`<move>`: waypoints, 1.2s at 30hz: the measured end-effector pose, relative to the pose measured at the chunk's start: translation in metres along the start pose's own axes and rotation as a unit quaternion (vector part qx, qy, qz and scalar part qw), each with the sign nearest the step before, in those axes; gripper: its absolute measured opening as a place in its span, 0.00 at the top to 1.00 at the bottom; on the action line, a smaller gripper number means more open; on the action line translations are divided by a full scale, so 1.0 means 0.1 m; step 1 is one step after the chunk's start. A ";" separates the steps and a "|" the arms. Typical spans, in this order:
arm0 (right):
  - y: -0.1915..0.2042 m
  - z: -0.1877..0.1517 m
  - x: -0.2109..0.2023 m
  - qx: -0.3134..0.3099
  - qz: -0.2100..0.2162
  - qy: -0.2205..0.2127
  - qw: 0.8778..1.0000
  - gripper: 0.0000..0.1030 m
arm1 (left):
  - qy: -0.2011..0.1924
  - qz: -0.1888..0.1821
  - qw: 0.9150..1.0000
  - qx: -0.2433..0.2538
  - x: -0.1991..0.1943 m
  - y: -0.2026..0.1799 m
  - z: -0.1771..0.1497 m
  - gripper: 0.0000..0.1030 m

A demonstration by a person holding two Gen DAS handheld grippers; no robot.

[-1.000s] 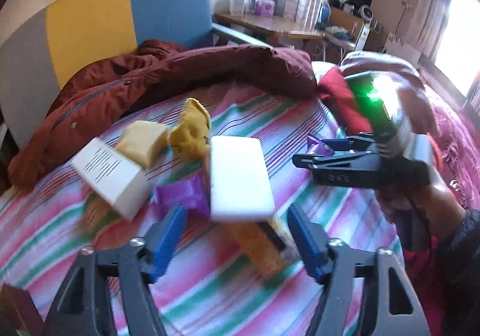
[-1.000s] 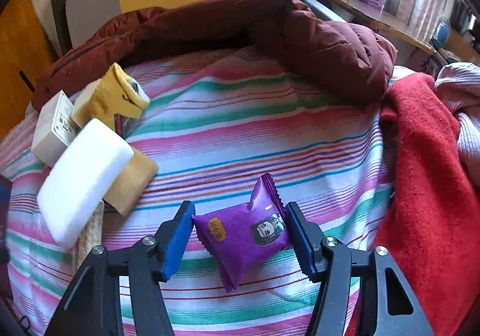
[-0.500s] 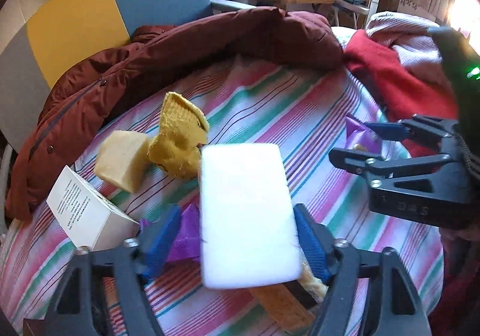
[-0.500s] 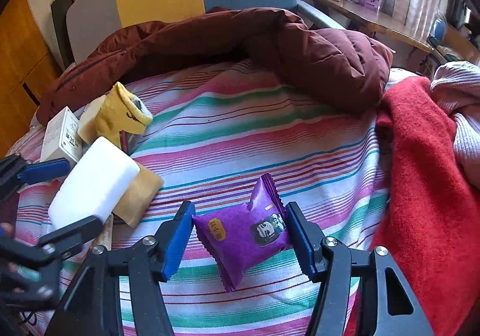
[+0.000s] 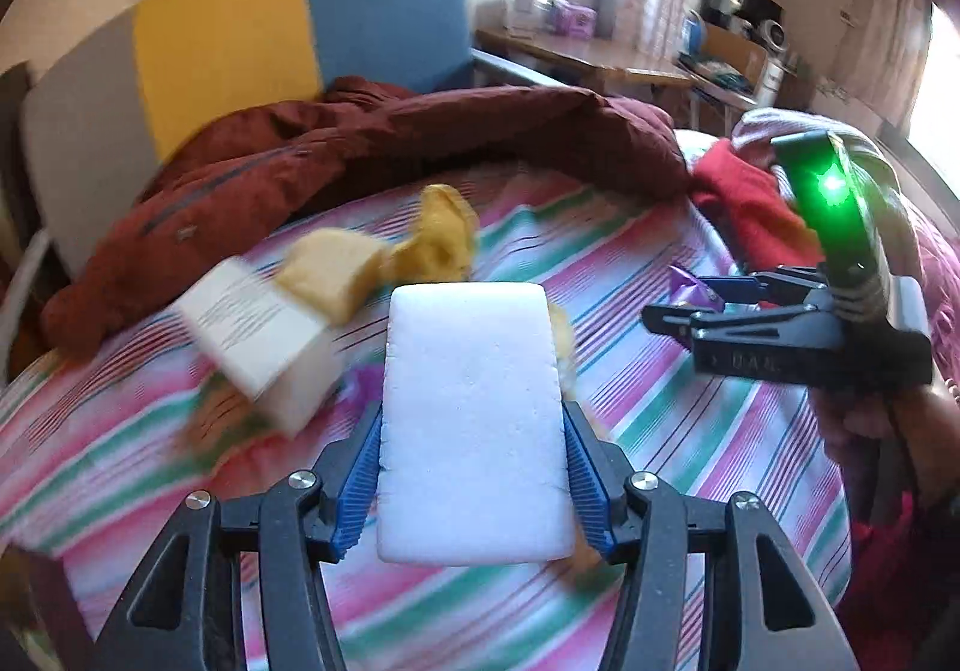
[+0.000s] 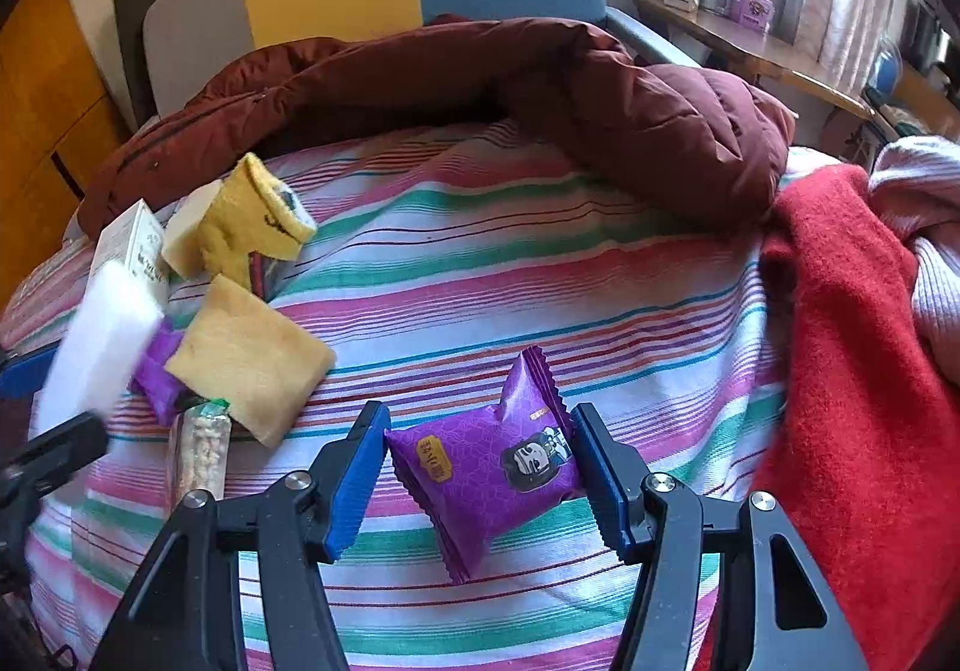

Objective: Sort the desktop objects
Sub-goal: 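Grasp the purple snack packet with the right gripper while the left grasps the white soap bar, then carry the packet and soap bar over the gold tray and open both grippers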

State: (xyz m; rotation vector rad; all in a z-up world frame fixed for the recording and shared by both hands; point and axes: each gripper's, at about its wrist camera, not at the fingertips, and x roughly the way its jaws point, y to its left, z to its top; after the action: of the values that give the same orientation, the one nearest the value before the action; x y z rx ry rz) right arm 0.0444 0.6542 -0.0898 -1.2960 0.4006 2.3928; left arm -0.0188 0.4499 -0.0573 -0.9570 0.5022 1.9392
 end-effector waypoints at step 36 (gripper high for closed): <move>1.56 -0.03 -0.83 -0.066 0.089 -0.066 0.992 0.40 | -0.083 0.204 0.962 -0.160 -2.00 1.46 -1.73 0.44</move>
State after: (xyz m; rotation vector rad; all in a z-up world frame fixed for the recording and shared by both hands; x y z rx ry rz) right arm 0.0158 0.4984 -0.0116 -1.1924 0.3364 2.6784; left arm -0.0087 0.1512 -0.0119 -0.9285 0.3095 2.5076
